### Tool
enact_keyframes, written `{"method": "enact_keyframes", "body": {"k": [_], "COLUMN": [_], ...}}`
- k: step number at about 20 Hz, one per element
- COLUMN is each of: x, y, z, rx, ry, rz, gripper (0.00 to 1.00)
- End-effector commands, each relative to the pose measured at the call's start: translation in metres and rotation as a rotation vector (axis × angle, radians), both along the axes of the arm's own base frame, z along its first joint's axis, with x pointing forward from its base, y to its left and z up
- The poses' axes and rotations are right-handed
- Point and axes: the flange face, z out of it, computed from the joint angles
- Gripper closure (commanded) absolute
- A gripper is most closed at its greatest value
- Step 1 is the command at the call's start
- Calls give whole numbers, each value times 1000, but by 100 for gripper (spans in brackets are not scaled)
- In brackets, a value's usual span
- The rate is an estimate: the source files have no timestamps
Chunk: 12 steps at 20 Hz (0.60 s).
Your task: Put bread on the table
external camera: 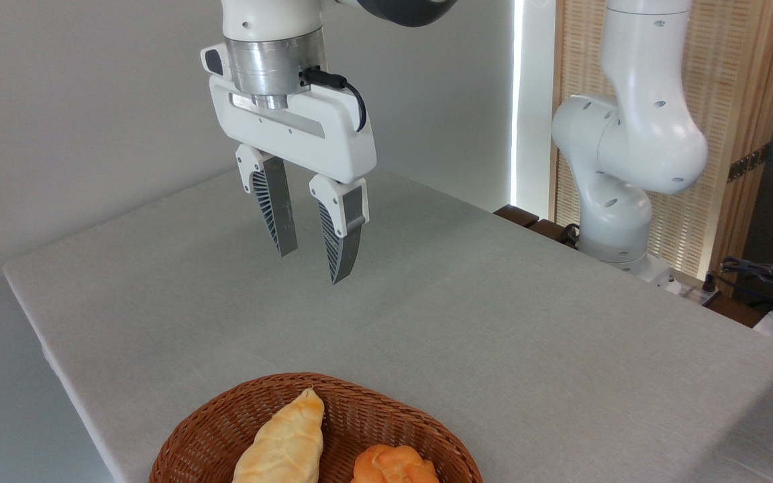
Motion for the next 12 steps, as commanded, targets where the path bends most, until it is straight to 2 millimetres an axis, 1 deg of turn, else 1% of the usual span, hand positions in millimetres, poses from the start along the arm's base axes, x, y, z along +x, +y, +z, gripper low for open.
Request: {"method": "enact_keyframes", "body": {"k": [1,12], "x": [2,1], "y": [2,1], "z": [3,4], "rx": [-6,-8], "ry": [6,9], "rz": [-16,-12], "gripper": [0,0]}}
